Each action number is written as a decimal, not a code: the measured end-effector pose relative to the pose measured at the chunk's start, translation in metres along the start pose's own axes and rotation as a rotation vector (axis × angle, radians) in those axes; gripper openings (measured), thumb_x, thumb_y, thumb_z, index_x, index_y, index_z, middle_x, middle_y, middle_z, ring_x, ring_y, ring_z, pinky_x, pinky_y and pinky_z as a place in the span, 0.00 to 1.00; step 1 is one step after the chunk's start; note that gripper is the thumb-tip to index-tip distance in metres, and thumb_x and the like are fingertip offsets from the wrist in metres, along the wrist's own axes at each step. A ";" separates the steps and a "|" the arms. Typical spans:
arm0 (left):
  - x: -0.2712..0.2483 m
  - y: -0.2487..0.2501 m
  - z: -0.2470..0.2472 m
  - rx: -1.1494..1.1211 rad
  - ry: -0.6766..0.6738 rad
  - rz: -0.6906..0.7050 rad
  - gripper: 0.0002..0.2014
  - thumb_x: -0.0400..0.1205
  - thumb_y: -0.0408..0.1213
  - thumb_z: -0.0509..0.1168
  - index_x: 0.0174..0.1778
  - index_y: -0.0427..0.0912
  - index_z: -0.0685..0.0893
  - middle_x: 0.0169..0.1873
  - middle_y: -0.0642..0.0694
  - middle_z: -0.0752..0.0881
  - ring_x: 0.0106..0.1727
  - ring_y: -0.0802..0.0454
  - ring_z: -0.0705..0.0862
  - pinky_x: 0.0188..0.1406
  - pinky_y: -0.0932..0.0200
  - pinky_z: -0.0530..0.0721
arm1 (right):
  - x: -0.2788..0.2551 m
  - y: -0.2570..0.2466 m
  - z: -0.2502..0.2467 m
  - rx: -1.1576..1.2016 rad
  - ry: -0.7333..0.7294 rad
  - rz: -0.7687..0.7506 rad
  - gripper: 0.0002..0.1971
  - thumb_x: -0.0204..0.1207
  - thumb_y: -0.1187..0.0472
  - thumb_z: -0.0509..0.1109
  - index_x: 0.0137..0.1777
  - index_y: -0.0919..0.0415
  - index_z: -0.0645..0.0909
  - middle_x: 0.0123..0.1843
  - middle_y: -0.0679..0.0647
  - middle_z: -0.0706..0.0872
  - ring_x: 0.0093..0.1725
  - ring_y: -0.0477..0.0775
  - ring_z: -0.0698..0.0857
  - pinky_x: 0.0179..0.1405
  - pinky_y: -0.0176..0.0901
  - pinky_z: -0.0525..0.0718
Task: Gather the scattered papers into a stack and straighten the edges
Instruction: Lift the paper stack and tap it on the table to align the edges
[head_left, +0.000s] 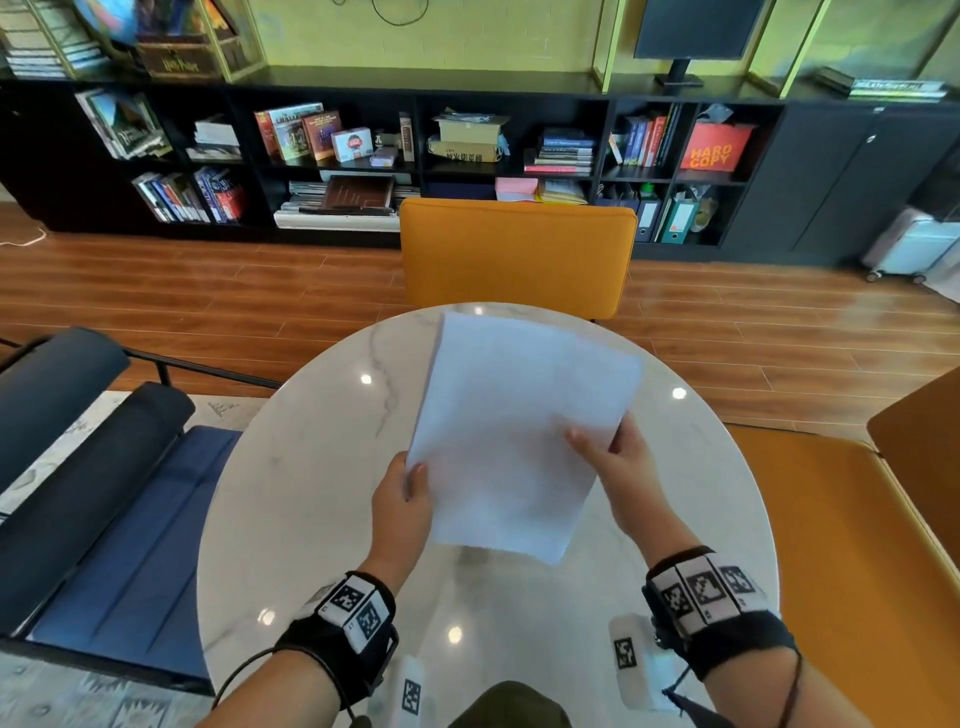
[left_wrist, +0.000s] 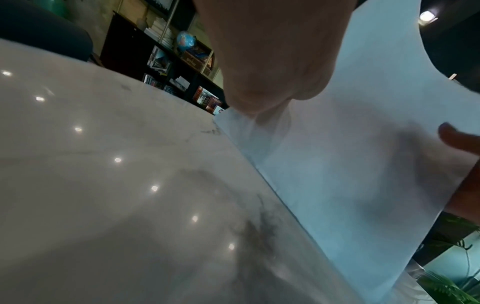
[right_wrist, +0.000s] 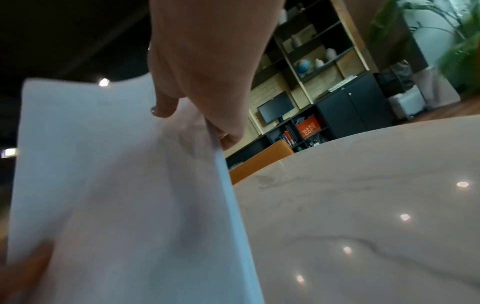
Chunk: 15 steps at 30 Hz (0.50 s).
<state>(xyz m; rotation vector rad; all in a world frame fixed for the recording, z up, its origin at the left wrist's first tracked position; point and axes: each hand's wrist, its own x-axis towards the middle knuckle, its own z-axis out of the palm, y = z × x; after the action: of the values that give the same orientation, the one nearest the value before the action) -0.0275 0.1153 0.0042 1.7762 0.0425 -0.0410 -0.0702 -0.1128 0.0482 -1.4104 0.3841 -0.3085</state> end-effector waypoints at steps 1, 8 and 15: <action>0.000 0.003 -0.003 0.034 -0.006 0.024 0.08 0.86 0.32 0.55 0.53 0.48 0.78 0.46 0.51 0.85 0.52 0.47 0.85 0.56 0.52 0.82 | 0.002 -0.006 -0.003 -0.016 0.068 -0.057 0.30 0.69 0.62 0.79 0.70 0.55 0.73 0.64 0.53 0.84 0.63 0.52 0.84 0.52 0.39 0.85; 0.028 0.052 -0.026 0.537 -0.120 0.376 0.07 0.83 0.32 0.58 0.46 0.39 0.81 0.39 0.45 0.84 0.42 0.45 0.82 0.42 0.53 0.77 | 0.006 -0.072 -0.008 -0.495 -0.037 -0.299 0.41 0.68 0.58 0.79 0.78 0.44 0.64 0.69 0.35 0.75 0.68 0.33 0.73 0.59 0.12 0.65; 0.042 0.084 -0.033 0.592 -0.082 0.533 0.07 0.78 0.39 0.69 0.48 0.47 0.78 0.40 0.53 0.79 0.45 0.49 0.79 0.52 0.51 0.78 | 0.012 -0.057 -0.004 -0.204 -0.091 -0.090 0.08 0.69 0.65 0.78 0.47 0.56 0.86 0.41 0.50 0.93 0.40 0.50 0.92 0.40 0.44 0.88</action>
<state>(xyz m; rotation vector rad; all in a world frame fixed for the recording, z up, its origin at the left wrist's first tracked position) 0.0186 0.1310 0.0914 2.3178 -0.5529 0.2849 -0.0604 -0.1290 0.1032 -1.6388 0.2833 -0.2828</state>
